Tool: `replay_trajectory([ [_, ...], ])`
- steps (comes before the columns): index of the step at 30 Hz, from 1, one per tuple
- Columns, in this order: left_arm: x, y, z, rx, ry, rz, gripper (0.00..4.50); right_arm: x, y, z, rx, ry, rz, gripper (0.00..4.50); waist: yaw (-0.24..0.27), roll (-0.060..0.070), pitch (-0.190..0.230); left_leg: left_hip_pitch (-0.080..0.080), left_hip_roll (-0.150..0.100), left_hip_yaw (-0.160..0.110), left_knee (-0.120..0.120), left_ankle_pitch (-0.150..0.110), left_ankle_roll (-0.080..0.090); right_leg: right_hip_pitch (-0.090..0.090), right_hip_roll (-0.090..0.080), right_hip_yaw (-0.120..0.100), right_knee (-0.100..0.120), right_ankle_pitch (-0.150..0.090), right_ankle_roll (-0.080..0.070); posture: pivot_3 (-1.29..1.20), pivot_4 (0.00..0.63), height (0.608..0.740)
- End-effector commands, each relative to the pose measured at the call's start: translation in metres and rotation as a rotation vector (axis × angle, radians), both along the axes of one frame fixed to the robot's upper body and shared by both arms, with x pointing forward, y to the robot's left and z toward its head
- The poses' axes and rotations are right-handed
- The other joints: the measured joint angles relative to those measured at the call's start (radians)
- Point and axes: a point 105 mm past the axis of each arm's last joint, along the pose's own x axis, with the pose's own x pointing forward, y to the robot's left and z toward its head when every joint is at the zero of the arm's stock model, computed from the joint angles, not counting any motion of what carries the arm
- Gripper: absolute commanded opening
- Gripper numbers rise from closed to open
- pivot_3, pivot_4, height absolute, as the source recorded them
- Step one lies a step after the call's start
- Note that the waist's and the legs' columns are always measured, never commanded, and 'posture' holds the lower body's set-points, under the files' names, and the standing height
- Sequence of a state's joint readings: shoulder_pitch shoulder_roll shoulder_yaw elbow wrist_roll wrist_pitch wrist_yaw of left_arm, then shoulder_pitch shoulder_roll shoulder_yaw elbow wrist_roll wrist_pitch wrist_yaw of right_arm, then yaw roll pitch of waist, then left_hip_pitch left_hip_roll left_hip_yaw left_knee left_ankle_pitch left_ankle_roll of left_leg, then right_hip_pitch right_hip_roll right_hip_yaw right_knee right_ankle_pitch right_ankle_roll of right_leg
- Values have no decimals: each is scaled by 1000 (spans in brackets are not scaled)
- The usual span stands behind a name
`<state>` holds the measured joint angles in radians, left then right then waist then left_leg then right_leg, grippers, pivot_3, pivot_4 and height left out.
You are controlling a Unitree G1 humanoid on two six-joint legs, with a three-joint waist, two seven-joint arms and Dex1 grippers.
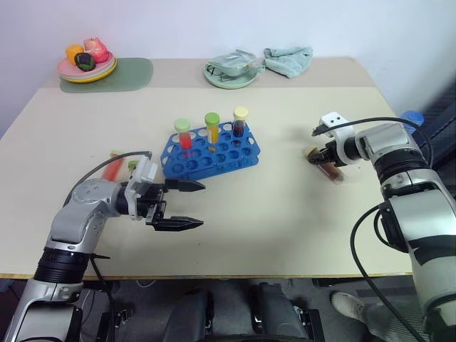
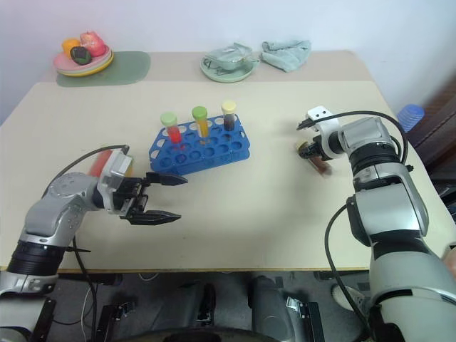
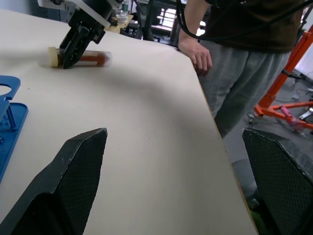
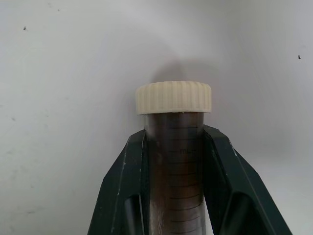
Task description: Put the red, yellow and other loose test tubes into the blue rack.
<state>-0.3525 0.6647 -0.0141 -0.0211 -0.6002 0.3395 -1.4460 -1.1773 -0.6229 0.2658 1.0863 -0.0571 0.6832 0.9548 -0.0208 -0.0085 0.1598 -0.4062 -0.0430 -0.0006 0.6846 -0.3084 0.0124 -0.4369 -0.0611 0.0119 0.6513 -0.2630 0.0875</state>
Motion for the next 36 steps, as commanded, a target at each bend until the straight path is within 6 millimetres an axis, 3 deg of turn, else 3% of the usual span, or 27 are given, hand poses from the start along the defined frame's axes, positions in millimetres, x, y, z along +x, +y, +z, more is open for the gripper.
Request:
replay_trajectory([
  [1,0,5,9,-26,-36,31,4500,0,45,64,225,-156,192,800,-2,2,1,-1,0,0,0,0,0,-1,0,0,0,0,0,0,150,740],
  [6,2,16,4,-34,-16,94,4500,-46,104,117,530,-417,474,800,6,3,2,-2,1,-2,-1,1,-1,-4,1,-1,2,0,0,0,150,740],
  [8,2,21,2,-32,-5,111,4500,-62,120,123,622,-486,544,800,9,2,1,-3,1,-2,-1,1,-1,-3,1,-1,1,0,0,0,150,740],
  [12,3,29,0,-27,7,133,4500,-73,140,134,791,-686,572,800,8,2,1,-2,0,-2,1,0,0,-1,0,-1,1,1,1,0,150,740],
  [16,4,37,0,-25,11,165,4500,-65,169,123,821,-886,589,800,1,2,1,-2,0,-2,0,0,0,-2,1,-1,2,1,1,0,150,740],
  [20,1,40,0,-31,13,184,4500,-48,181,116,861,-988,530,800,-9,2,1,-1,-1,-2,0,1,-2,-3,1,0,4,1,0,0,150,740],
  [27,-2,50,7,-52,-8,253,4500,-21,178,98,862,-1110,394,800,-24,2,1,-1,-1,-2,0,1,-2,-3,1,-1,5,1,0,0,150,740],
  [36,-9,58,15,-68,-20,318,4500,-7,176,61,897,-1048,319,800,-28,2,1,0,-1,-2,0,2,-3,-3,1,0,6,0,0,0,150,740],
])
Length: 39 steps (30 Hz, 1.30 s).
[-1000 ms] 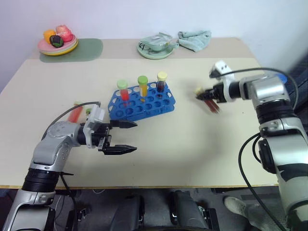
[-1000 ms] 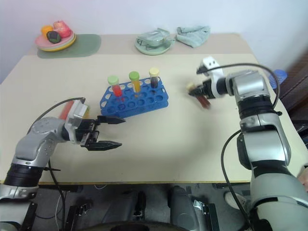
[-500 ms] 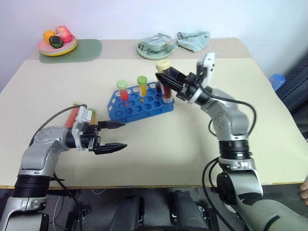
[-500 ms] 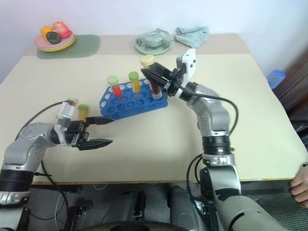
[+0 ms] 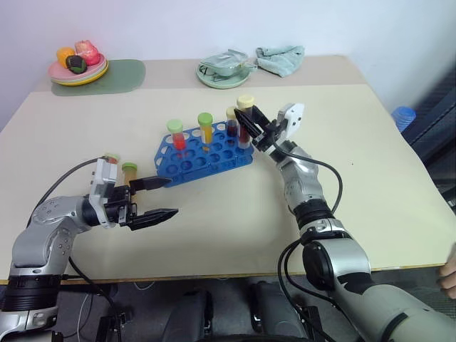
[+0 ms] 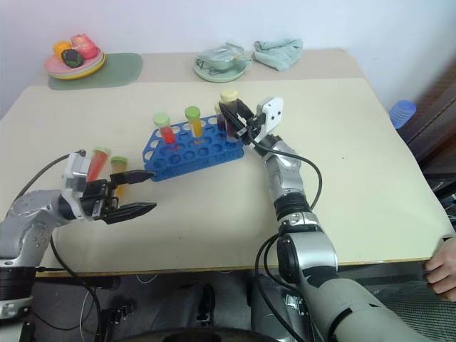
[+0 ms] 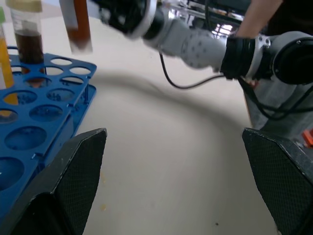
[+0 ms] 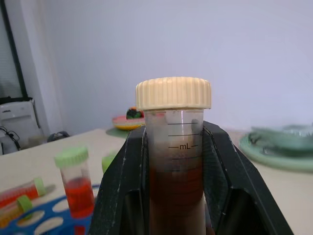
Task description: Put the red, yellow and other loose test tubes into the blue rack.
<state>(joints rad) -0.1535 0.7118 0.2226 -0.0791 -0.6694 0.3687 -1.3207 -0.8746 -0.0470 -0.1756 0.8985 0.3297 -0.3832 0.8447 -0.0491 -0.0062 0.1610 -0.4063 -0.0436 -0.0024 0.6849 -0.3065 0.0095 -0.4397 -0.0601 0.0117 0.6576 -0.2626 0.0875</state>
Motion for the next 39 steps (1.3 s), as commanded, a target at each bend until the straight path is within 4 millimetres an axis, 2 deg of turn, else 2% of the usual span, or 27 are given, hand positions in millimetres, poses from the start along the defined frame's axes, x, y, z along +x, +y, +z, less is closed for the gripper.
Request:
replay_trajectory([
  [1,-6,5,14,2,-37,12,4500,0,1,12,41,-51,5,800,0,0,0,0,0,0,0,0,0,0,0,0,0,0,0,0,150,740],
  [10,-9,7,19,7,-37,23,4500,3,10,-4,54,0,-6,800,-2,0,0,1,0,0,0,0,0,0,0,0,1,0,0,0,150,740],
  [20,-10,6,20,8,-40,27,4500,7,4,-21,83,53,-108,800,-16,0,0,4,0,0,0,0,-1,3,0,0,2,0,0,0,150,740],
  [25,-11,7,23,7,-39,34,4500,5,2,-35,61,60,-167,800,-17,0,0,15,0,0,-3,0,-1,14,0,0,0,0,-1,0,150,740],
  [29,-11,9,25,-12,-34,55,4500,-1,4,-44,34,49,-173,2740,-16,0,0,15,0,0,-3,0,-1,14,0,0,-1,0,-1,0,150,740],
  [32,-7,11,29,-73,-40,108,4500,-3,1,-43,14,11,-215,4252,-21,1,1,15,0,0,-4,0,-1,14,0,0,-1,0,-1,0,150,740],
  [33,-5,13,31,-109,-38,135,4500,-4,1,-41,-2,-15,-220,4470,-22,1,1,15,0,0,-4,0,-1,14,0,0,-1,0,-1,0,150,740],
  [36,7,21,38,-203,-60,304,4500,-9,-5,-34,-88,-115,-241,4470,-21,1,1,15,0,0,-4,0,-1,13,0,0,0,0,-1,0,150,740],
  [39,18,33,30,-118,-75,589,4500,-16,-18,-21,-170,-210,-200,4470,-17,1,1,15,0,0,-4,0,-1,13,0,0,-1,0,-1,0,150,740],
])
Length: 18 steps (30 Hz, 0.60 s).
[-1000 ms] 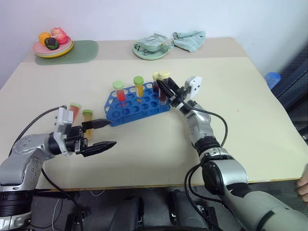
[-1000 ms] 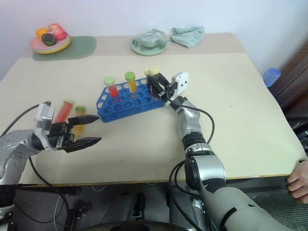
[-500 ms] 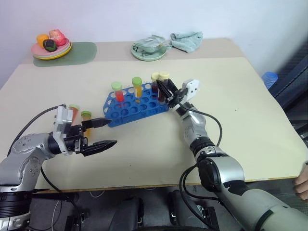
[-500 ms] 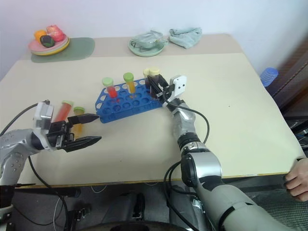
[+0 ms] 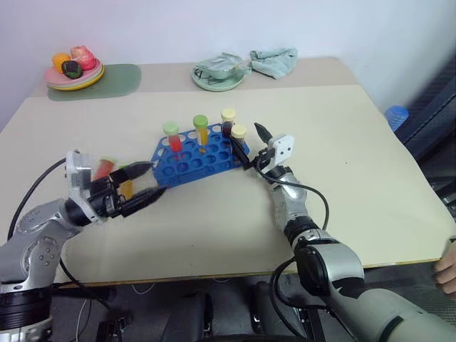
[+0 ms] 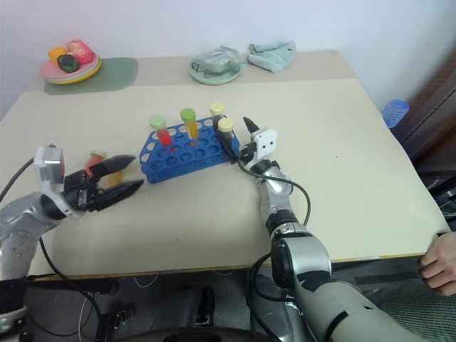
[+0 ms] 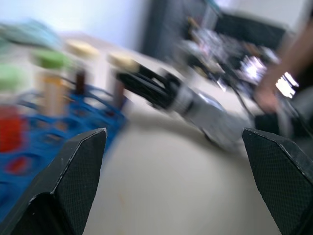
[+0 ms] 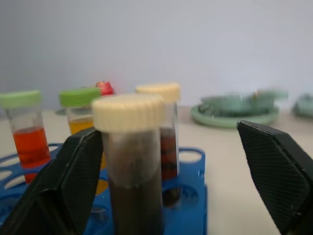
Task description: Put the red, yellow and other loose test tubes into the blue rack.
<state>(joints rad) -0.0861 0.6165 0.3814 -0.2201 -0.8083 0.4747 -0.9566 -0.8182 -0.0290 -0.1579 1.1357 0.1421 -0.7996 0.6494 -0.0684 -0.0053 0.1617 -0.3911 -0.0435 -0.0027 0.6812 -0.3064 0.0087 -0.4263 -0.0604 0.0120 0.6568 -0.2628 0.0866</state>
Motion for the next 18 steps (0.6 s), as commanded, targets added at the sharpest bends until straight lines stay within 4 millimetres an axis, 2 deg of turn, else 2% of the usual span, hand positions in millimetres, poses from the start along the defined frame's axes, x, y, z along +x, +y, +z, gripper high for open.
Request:
replay_trajectory([
  [1,8,19,5,109,-7,312,4500,-9,-15,27,-79,-131,48,4470,4,0,0,0,0,0,0,0,0,0,0,0,0,0,0,0,150,740],
  [3,7,21,5,117,16,375,4500,-19,-28,34,-126,-137,98,4470,10,0,0,0,0,0,0,0,1,0,0,0,-1,0,0,0,150,740],
  [6,8,27,5,177,89,490,4500,-49,-49,39,-283,-72,215,4470,33,0,0,-1,0,0,0,-3,5,0,0,0,-1,0,0,0,150,740],
  [10,16,39,0,182,301,669,4500,-87,-67,47,-425,60,337,4470,52,0,0,-1,0,0,0,-6,9,1,0,0,-4,0,0,0,150,740],
  [14,25,25,4,301,463,576,4500,-116,-74,60,-559,125,470,4470,55,-3,1,-1,0,-1,1,-5,9,1,0,0,-3,0,0,0,150,740],
  [18,40,26,5,326,597,616,4500,-131,-70,74,-625,148,581,4470,55,-3,1,-1,0,-1,1,-5,9,2,1,0,-4,0,0,0,150,740],
])
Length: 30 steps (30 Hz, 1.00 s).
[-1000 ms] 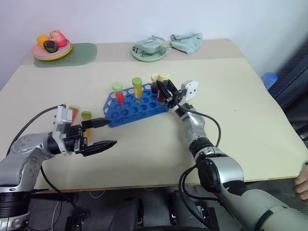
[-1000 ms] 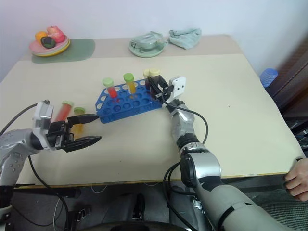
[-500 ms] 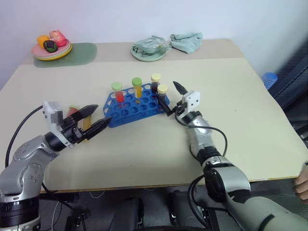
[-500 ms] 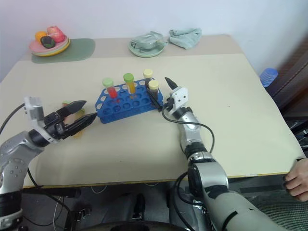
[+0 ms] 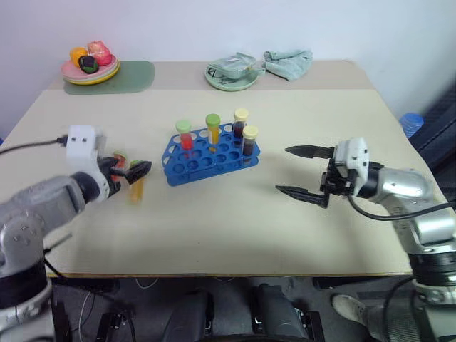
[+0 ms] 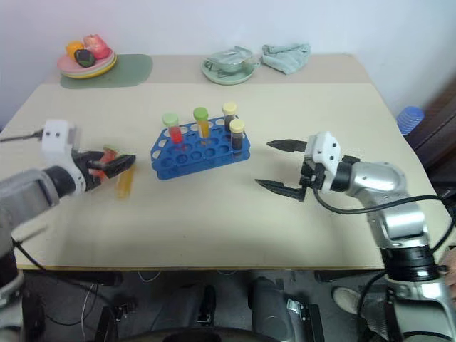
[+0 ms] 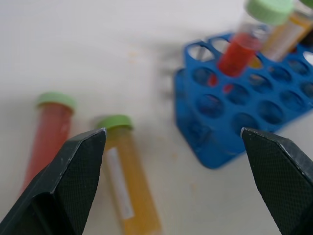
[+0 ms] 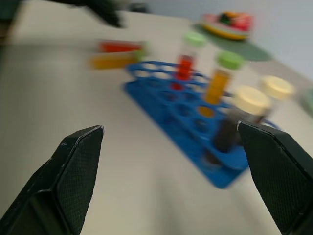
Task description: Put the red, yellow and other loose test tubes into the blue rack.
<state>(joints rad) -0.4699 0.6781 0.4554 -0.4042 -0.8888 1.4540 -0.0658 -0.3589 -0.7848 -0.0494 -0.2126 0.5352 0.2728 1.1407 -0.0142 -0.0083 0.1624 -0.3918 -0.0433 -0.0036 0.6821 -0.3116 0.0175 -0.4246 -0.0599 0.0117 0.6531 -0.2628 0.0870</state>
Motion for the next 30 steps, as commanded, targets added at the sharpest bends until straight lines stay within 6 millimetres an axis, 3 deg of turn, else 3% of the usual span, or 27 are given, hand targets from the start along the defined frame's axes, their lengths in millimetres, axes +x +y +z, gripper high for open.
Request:
replay_trajectory([
  [1,6,7,-13,21,146,72,4500,-14,8,19,-20,0,105,4470,-1,0,0,0,0,0,0,0,0,0,0,0,0,0,0,0,150,740],
  [6,17,24,-27,56,255,201,4500,-15,15,25,-32,-9,147,4470,3,-1,1,0,0,0,-1,4,-6,-1,0,0,-1,0,0,0,150,740],
  [14,26,33,-23,65,293,265,4500,-9,25,25,-21,-41,161,4470,7,-3,1,-2,0,0,-1,4,-7,-1,0,0,-3,0,0,0,150,740],
  [23,46,13,-31,22,355,274,4500,-7,26,25,-37,-51,169,4470,7,-3,1,-2,0,0,0,4,-7,-1,0,0,-3,0,0,0,150,740],
  [30,50,6,-48,20,427,303,4500,-6,25,26,-42,-50,156,4470,3,-3,1,-2,0,0,0,4,-8,-2,0,0,-2,0,0,0,150,740],
])
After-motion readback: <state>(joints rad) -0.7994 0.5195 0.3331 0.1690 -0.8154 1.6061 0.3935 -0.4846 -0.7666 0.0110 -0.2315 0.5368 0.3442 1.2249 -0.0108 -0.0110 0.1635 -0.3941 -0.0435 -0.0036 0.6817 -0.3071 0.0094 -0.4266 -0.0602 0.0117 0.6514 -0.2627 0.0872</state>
